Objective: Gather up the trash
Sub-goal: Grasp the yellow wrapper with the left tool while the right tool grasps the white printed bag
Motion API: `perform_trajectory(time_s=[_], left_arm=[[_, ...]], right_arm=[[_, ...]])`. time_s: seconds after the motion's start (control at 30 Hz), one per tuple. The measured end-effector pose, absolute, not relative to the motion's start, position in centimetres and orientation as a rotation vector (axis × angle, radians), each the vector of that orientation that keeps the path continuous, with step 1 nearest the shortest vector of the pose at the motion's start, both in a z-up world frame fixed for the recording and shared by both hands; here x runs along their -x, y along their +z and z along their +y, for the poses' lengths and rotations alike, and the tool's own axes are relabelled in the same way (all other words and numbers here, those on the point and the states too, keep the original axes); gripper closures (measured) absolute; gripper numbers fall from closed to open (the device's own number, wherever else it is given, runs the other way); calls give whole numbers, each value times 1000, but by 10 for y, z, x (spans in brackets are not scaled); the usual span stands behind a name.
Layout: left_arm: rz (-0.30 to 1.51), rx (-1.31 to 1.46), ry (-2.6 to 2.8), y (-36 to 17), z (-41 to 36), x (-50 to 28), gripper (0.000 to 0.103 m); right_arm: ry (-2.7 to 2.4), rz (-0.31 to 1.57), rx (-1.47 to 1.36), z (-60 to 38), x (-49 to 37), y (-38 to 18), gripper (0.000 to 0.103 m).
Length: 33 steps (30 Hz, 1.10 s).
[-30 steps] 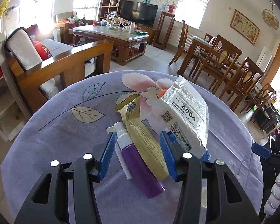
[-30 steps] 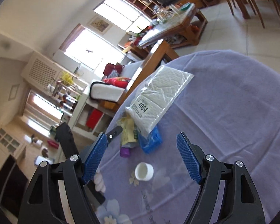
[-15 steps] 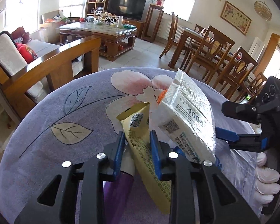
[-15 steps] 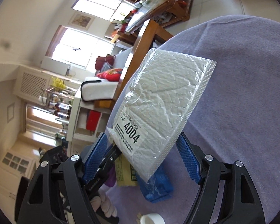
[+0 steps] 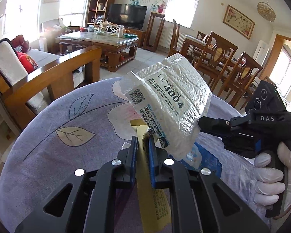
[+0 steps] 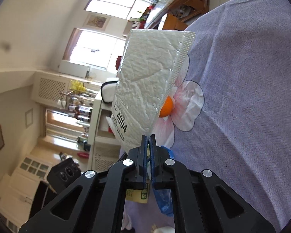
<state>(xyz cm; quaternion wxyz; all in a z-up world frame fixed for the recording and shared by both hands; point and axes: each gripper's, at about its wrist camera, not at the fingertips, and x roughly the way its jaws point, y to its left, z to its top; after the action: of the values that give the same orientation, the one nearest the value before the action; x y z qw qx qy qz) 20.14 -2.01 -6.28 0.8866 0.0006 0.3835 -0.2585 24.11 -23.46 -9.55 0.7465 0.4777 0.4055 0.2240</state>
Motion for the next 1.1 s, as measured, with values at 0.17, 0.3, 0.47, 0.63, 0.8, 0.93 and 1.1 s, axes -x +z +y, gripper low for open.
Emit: perform_trajectory(time_s=[0.17, 0.3, 0.47, 0.63, 0.8, 0.93, 1.1], left_arm=[[783, 14, -533, -61, -16, -198, 91], [783, 29, -533, -62, -12, -200, 91], [785, 32, -542, -64, -8, -202, 91], [780, 27, -549, -64, -8, -202, 91], [776, 31, -549, -64, -6, -203, 91], [766, 41, -558, -63, -5, -202, 91], [733, 64, -580, -59, -1, -199, 91]], right_arm=[[452, 878, -932, -222, -234, -82, 94], [431, 894, -1030, -226, -235, -93, 58], [456, 876, -1125, -232, -240, -102, 54], [497, 867, -1198, -231, -255, -110, 62], [534, 850, -1245, -231, -261, -129, 100], [533, 802, -1238, -240, -251, -126, 101], [505, 708, -1142, -247, -224, -97, 101]])
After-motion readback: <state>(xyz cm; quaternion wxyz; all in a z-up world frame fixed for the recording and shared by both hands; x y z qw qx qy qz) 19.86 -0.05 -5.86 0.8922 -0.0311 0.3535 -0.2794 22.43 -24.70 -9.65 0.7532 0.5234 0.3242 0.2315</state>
